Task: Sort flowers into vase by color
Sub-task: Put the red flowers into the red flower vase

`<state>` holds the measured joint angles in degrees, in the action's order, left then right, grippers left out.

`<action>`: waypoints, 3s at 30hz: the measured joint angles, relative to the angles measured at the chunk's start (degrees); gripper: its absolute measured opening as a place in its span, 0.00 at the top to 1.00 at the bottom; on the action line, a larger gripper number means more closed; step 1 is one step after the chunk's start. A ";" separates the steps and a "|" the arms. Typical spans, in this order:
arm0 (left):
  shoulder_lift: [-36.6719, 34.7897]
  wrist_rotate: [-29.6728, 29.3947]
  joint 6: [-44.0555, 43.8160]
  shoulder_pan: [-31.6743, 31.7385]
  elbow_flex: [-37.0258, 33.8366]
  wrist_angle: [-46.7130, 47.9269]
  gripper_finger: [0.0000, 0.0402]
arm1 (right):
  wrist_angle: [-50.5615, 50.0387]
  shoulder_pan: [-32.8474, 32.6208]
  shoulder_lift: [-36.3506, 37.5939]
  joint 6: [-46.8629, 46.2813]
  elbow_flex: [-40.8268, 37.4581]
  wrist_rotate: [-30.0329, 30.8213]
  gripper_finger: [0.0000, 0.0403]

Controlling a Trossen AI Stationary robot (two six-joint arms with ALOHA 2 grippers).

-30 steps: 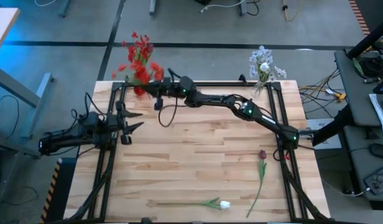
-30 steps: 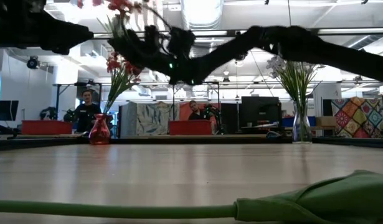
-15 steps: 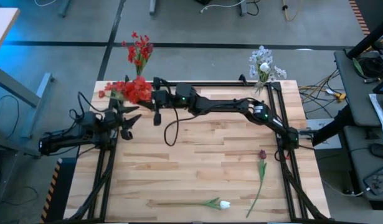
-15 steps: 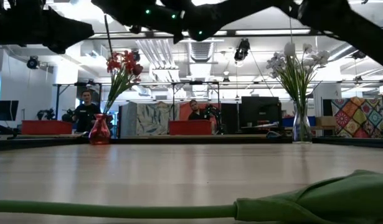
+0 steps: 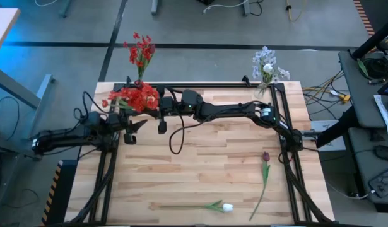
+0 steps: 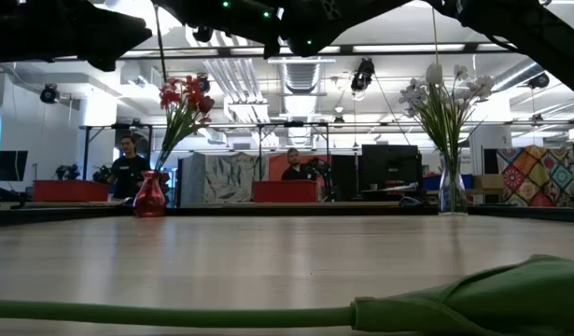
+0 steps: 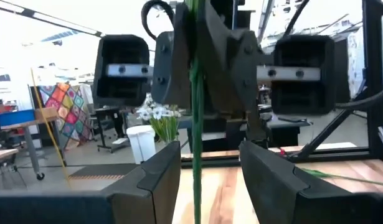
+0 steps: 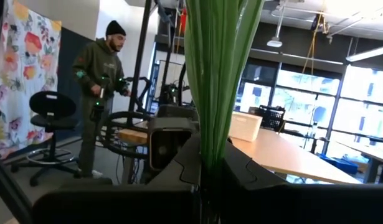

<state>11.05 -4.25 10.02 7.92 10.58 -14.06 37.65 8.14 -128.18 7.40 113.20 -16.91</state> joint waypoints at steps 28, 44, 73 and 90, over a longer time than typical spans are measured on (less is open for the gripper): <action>10.59 -2.56 2.88 0.05 6.59 -1.43 0.98 | -3.35 -1.00 1.06 -1.93 -0.54 1.98 0.87; 10.77 -2.74 -0.59 6.58 0.02 -10.89 1.00 | -20.37 0.11 12.19 7.31 -11.65 7.69 0.80; 28.86 -7.87 -10.81 38.64 -2.09 -34.79 1.00 | 0.16 0.61 38.95 4.46 -62.71 14.47 0.97; 55.96 -16.41 -7.48 43.39 -0.60 -51.94 1.00 | 3.40 0.61 39.67 4.57 -64.95 15.50 0.97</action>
<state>67.01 -20.66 2.55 51.31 9.98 -66.00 41.05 8.75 -88.51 11.97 48.25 -1.41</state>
